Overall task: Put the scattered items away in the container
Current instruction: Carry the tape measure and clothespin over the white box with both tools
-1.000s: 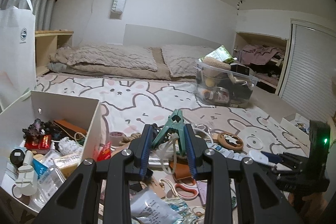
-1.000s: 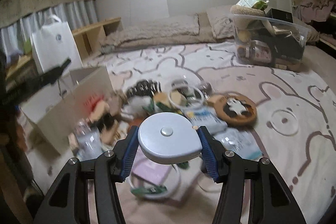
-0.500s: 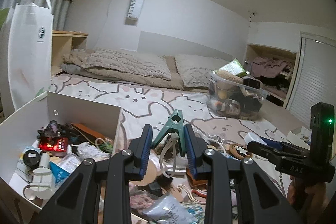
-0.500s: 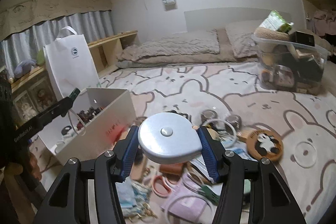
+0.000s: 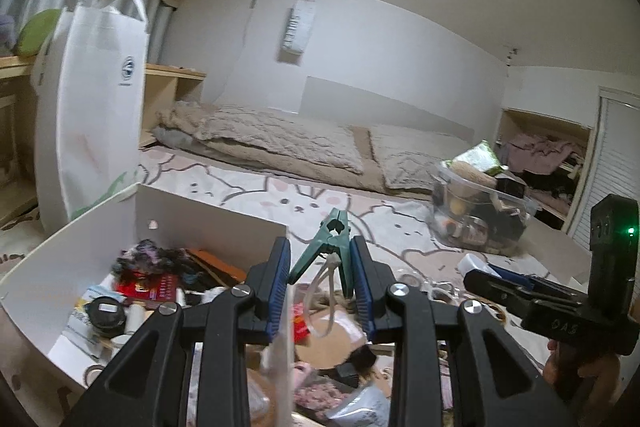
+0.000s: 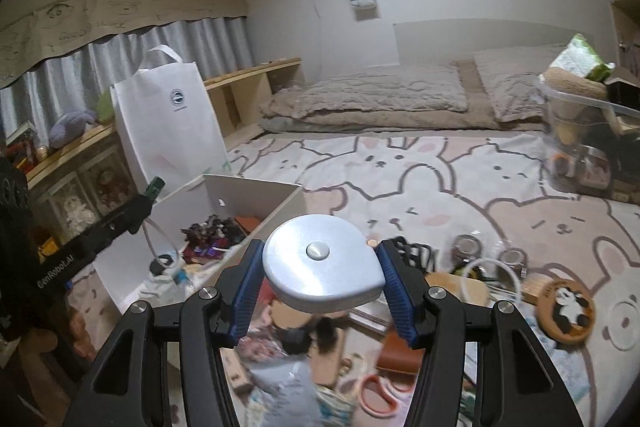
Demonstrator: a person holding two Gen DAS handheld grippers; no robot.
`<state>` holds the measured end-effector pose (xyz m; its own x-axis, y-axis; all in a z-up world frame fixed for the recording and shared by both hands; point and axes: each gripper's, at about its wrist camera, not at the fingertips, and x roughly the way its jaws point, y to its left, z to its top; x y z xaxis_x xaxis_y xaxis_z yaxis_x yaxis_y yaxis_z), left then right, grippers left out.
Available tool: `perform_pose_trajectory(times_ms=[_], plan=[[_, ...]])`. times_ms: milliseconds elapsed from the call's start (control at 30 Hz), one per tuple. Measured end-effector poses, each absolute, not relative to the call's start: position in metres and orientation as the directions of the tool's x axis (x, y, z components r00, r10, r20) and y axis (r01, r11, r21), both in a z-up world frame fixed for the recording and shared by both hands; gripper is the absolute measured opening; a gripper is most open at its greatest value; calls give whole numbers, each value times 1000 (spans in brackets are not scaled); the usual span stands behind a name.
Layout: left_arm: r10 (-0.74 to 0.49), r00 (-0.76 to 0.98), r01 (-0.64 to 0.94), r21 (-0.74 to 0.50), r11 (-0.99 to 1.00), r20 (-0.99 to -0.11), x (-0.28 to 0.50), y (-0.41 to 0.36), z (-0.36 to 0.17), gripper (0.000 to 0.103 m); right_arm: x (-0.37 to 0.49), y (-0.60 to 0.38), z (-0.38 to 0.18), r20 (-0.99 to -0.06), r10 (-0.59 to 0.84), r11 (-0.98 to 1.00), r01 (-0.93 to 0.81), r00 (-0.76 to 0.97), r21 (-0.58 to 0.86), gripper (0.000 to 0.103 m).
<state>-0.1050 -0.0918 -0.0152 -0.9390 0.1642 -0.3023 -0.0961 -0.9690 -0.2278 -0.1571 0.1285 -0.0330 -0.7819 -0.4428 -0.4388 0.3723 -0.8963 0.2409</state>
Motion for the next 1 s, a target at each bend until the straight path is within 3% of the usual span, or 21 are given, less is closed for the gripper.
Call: perform_pose_trajectory(times_ms=[600, 1000], plan=[[20, -955, 78, -314, -946, -296, -99, -172, -16, 30, -185, 54, -22, -441, -558, -828, 505, -703, 243, 57], [-40, -943, 145, -301, -943, -331, -108, -189, -25, 30, -237, -2, -29, -543, -589, -799, 535, -599, 275, 57]])
